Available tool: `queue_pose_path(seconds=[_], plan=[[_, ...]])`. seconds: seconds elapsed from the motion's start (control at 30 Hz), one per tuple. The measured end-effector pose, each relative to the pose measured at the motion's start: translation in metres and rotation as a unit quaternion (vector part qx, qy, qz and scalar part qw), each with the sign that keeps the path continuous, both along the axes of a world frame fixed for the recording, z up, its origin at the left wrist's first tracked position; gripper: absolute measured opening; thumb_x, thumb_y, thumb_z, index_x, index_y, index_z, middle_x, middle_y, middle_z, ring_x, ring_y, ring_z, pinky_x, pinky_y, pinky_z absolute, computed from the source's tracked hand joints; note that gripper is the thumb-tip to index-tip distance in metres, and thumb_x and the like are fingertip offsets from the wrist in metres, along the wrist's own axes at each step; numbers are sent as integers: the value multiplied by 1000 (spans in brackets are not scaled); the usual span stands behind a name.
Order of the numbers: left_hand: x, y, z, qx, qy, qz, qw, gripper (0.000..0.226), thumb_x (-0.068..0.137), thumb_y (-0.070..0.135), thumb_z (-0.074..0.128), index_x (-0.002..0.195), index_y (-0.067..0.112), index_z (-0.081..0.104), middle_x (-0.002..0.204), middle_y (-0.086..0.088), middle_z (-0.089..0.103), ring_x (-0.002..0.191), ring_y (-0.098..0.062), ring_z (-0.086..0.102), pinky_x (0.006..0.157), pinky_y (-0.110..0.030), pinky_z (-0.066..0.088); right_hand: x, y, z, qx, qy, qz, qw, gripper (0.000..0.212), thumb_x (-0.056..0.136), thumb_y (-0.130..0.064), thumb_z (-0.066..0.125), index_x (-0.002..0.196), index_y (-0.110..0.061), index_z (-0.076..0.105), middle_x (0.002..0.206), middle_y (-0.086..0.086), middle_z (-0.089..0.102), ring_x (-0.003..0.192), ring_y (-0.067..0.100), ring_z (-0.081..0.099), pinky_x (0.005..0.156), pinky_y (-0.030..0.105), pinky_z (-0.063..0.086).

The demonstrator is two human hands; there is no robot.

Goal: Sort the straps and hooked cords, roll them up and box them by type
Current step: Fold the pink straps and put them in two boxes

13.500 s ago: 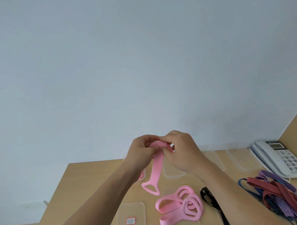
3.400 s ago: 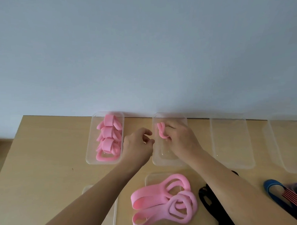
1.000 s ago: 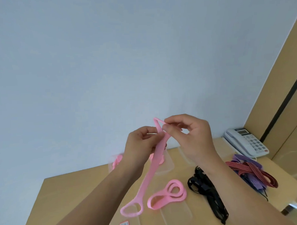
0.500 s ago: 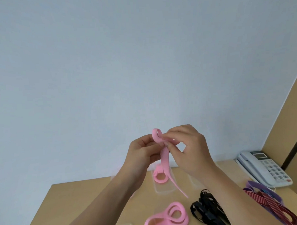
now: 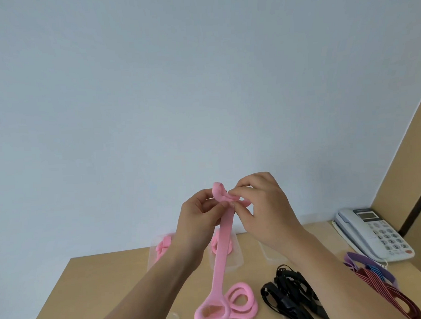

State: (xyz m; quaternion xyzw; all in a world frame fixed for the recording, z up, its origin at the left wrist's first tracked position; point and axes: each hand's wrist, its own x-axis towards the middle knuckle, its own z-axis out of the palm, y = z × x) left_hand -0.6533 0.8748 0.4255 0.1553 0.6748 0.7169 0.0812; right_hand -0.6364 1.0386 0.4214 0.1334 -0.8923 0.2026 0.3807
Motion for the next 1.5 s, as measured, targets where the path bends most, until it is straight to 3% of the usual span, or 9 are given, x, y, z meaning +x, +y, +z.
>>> queue_pose_path(seconds=[0.23, 0.47, 0.53, 0.77, 0.9, 1.03, 1.27, 1.4, 1.5], plan=[[1, 4, -13, -12, -41, 8, 999, 18, 100, 3, 59, 117, 5, 65, 102, -14, 79, 102, -34, 74, 98, -52, 57, 3, 2, -8, 13, -26, 16, 999, 14, 78, -5, 73, 85, -16, 68, 87, -8, 61, 91, 18, 53, 64, 32, 53], [0, 4, -19, -65, -85, -3, 994, 16, 101, 11, 61, 111, 14, 73, 103, -17, 77, 96, -30, 76, 91, -45, 61, 4, 3, -27, 5, -28, 11, 1000, 11, 83, -7, 72, 83, -15, 64, 80, -7, 59, 81, 19, 54, 56, 35, 54], [-2, 3, -20, -82, -103, -12, 991, 17, 101, 13, 60, 111, 16, 74, 105, -19, 76, 96, -33, 76, 94, -49, 59, 4, 2, -31, 11, -21, 8, 1000, 11, 83, -7, 73, 83, -15, 65, 80, -6, 59, 80, 19, 54, 57, 34, 53], [-3, -3, -17, -43, -122, -52, 990, 38, 88, 30, 69, 115, 2, 69, 111, -24, 74, 106, -41, 70, 102, -56, 53, 6, 1, -37, 10, 30, 5, 999, 13, 78, -3, 76, 82, -14, 70, 79, -6, 60, 81, 18, 55, 59, 30, 49], [-2, -6, -19, 16, -139, -46, 989, 29, 98, 21, 65, 117, -1, 68, 116, -28, 71, 99, -35, 70, 103, -57, 52, 6, -2, -37, 0, 66, 10, 998, 6, 80, -8, 73, 79, -14, 74, 80, -6, 62, 81, 17, 56, 65, 24, 46], [-1, -7, -17, 45, -149, -54, 986, 36, 97, 24, 67, 117, -5, 67, 104, -21, 71, 96, -34, 69, 104, -54, 52, 6, -4, -39, -8, 55, 18, 998, 8, 81, -9, 74, 82, -15, 77, 86, -5, 66, 83, 17, 60, 68, 25, 49], [-5, -10, -20, 36, -133, -28, 990, 29, 95, -3, 60, 123, 1, 64, 84, -9, 74, 90, -30, 74, 98, -46, 57, 12, -5, -32, -37, 19, 69, 997, 13, 85, -8, 69, 88, -17, 77, 94, -6, 70, 78, 11, 62, 69, 27, 52], [-5, -11, -20, -3, -96, -17, 995, 26, 95, -2, 63, 121, 2, 64, 104, -18, 77, 99, -35, 74, 98, -47, 58, 13, -7, -30, -51, 9, 77, 996, 17, 86, -6, 65, 90, -16, 77, 96, -8, 69, 83, 11, 62, 73, 27, 52], [-4, -9, -21, -31, -74, 1, 997, 21, 97, 5, 66, 118, 5, 66, 103, -16, 78, 99, -35, 74, 95, -46, 59, 13, -8, -28, -84, -5, 88, 993, 16, 85, -6, 65, 89, -17, 77, 93, -9, 69, 85, 10, 65, 73, 27, 53]])
